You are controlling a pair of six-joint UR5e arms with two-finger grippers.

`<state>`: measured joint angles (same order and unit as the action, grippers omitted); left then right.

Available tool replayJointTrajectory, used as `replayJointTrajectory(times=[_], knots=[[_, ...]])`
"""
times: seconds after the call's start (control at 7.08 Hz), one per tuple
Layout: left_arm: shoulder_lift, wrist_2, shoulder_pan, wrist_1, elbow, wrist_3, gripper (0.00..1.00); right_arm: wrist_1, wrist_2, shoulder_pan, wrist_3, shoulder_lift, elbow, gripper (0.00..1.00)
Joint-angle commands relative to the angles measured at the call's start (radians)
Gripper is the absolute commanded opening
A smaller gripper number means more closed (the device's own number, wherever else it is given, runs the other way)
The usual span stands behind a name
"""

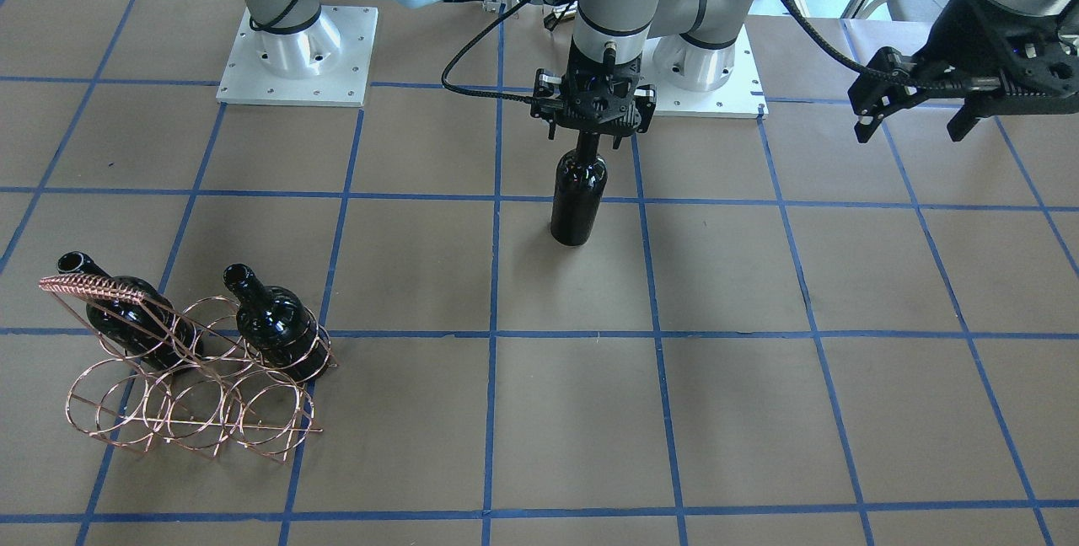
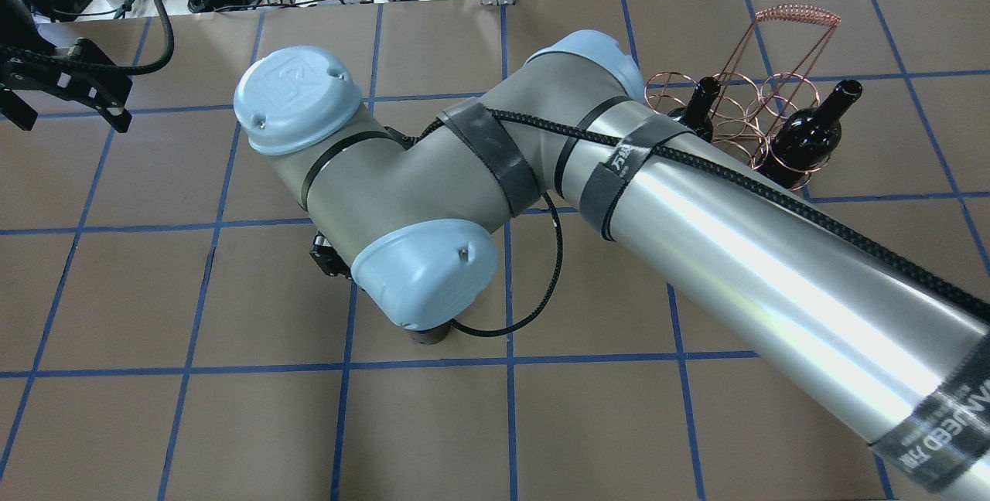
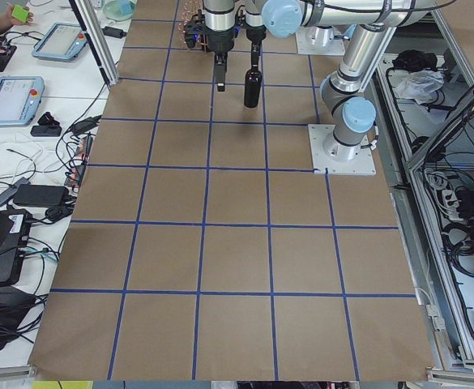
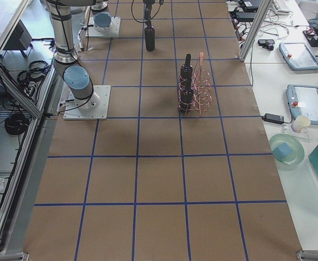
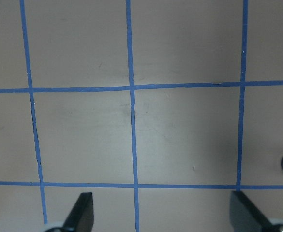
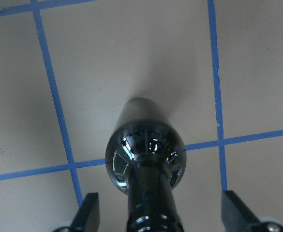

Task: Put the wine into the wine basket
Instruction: 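Move the right gripper over the standing bottle and grasp its neck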

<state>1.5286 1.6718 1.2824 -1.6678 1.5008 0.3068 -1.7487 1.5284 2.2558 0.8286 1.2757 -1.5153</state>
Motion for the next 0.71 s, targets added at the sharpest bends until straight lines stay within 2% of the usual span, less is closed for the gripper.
replayJointTrajectory(times=[0.0,0.28,0.42,0.56], knots=[[0.001,0.0,-0.001,-0.006,-0.005,0.0,1.0,-0.06,0.001,0.001,0.006,0.004,-0.019,0.88],[0.001,-0.003,0.0,-0.006,-0.005,0.0,1.0,-0.061,-0.001,-0.001,0.007,0.004,-0.019,0.77],[0.001,-0.003,0.0,-0.006,-0.005,0.0,1.0,-0.061,-0.001,-0.001,0.007,0.002,-0.019,0.62],[0.001,-0.003,0.0,-0.006,-0.005,0.0,1.0,-0.06,0.001,-0.001,0.004,0.002,-0.019,0.43]])
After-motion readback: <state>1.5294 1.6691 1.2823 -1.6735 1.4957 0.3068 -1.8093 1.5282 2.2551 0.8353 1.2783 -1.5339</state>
